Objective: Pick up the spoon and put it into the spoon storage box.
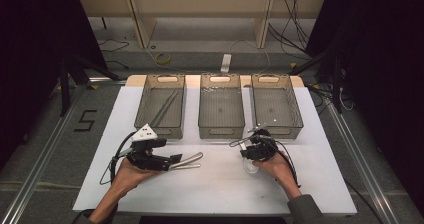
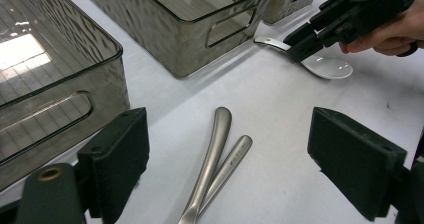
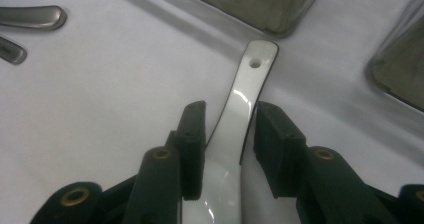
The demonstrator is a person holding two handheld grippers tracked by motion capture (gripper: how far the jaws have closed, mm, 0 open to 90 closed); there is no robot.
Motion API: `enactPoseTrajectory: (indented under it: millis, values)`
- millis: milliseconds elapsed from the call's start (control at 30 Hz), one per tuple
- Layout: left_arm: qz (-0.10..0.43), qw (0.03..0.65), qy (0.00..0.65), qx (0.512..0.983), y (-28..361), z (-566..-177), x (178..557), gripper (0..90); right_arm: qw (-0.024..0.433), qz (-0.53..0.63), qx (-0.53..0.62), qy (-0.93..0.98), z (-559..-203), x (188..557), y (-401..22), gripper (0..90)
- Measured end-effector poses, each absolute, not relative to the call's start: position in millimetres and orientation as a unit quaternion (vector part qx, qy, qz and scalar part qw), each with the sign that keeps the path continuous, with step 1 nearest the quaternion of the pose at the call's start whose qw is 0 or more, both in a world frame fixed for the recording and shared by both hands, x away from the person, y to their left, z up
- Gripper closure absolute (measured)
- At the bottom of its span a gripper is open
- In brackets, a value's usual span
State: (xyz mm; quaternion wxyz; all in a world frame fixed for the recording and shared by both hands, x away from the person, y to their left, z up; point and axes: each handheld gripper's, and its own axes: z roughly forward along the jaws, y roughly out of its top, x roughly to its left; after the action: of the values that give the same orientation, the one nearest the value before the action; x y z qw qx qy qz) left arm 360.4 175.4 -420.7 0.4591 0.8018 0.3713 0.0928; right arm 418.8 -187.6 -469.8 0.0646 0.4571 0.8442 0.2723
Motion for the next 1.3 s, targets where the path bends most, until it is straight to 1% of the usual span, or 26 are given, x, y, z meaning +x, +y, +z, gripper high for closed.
enactPoseTrajectory:
  millis: [67, 133, 267, 533, 633, 900, 1133, 1300]
  values:
    - [0.093, 0.459, 0.371, 0.802, 176, -421, 360, 16.3, 0.059, 0.272, 0.455, 0.846, -471, 419, -187, 67.2]
    - [0.093, 0.459, 0.371, 0.802, 176, -421, 360, 16.4, 0.064, 0.269, 0.454, 0.847, -471, 419, -185, 68.0]
    - [0.094, 0.458, 0.370, 0.803, 175, -421, 360, 16.5, 0.069, 0.266, 0.451, 0.849, -471, 419, -183, 73.6]
    - [0.094, 0.456, 0.369, 0.804, 175, -421, 360, 16.9, 0.059, 0.255, 0.440, 0.859, -469, 420, -178, 80.2]
    - [0.095, 0.454, 0.368, 0.806, 175, -421, 360, 17.1, 0.045, 0.257, 0.436, 0.861, -469, 421, -176, 84.7]
    - [0.096, 0.454, 0.370, 0.804, 175, -420, 360, 17.3, 0.049, 0.242, 0.424, 0.871, -465, 420, -171, 85.6]
    - [0.098, 0.458, 0.375, 0.800, 176, -420, 361, 17.3, 0.062, 0.281, 0.409, 0.866, -446, 416, -176, 85.8]
    - [0.098, 0.456, 0.374, 0.801, 176, -421, 361, 17.3, 0.062, 0.287, 0.398, 0.869, -442, 414, -175, 85.8]
